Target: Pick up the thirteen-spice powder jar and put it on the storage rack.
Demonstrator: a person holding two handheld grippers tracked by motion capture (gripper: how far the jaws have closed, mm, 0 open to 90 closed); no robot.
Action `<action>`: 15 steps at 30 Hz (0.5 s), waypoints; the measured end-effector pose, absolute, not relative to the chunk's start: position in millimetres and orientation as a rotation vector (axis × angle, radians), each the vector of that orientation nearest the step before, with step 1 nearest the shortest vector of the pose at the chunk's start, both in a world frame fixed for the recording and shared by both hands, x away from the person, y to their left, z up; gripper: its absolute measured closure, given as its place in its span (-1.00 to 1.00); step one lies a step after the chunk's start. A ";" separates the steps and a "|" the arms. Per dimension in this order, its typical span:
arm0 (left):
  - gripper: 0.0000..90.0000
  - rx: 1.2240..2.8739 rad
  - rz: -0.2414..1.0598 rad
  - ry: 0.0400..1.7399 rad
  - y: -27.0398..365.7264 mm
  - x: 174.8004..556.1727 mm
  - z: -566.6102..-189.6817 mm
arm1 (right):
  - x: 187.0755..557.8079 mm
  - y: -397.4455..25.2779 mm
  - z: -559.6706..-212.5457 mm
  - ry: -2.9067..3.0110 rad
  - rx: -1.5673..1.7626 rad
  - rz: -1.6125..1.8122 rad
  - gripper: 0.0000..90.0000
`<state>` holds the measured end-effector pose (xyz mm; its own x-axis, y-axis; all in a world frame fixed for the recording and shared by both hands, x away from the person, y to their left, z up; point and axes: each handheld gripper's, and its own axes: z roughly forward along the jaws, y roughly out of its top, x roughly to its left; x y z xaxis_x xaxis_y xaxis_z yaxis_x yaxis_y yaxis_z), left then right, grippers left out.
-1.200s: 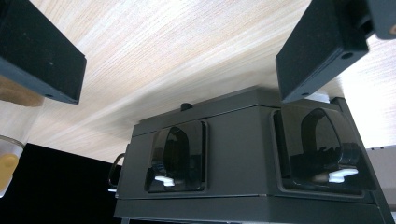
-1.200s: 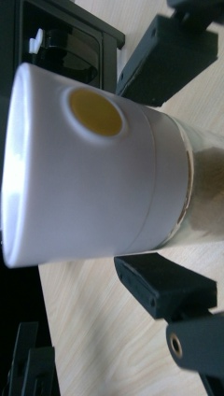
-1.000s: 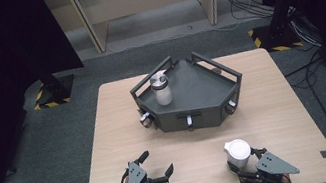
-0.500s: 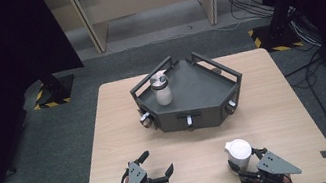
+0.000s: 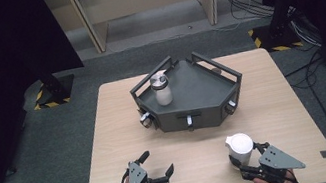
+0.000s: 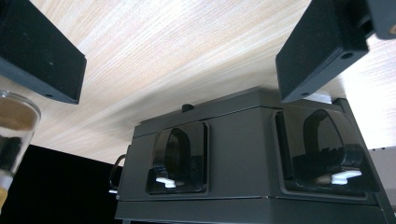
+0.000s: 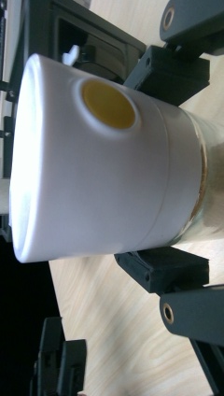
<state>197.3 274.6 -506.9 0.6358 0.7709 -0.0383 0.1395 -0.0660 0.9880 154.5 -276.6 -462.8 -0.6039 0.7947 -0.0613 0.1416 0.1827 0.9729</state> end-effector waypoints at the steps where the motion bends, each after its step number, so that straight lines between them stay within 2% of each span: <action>1: -0.98 1.580 0.614 0.777 274.6 197.4 -507.0 | 156.4 -275.6 -458.0 1.884 0.867 1.456 -0.32; 15: -0.98 1.579 0.617 0.778 274.8 197.2 -507.1 | 177.6 -264.7 -419.9 1.902 0.824 1.459 -0.32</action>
<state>197.2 274.8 -507.1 0.6345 0.7720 -0.0379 0.1388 -0.0656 0.9881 177.6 -264.7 -419.9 -0.6291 0.7725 -0.0867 0.1163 0.2037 0.9721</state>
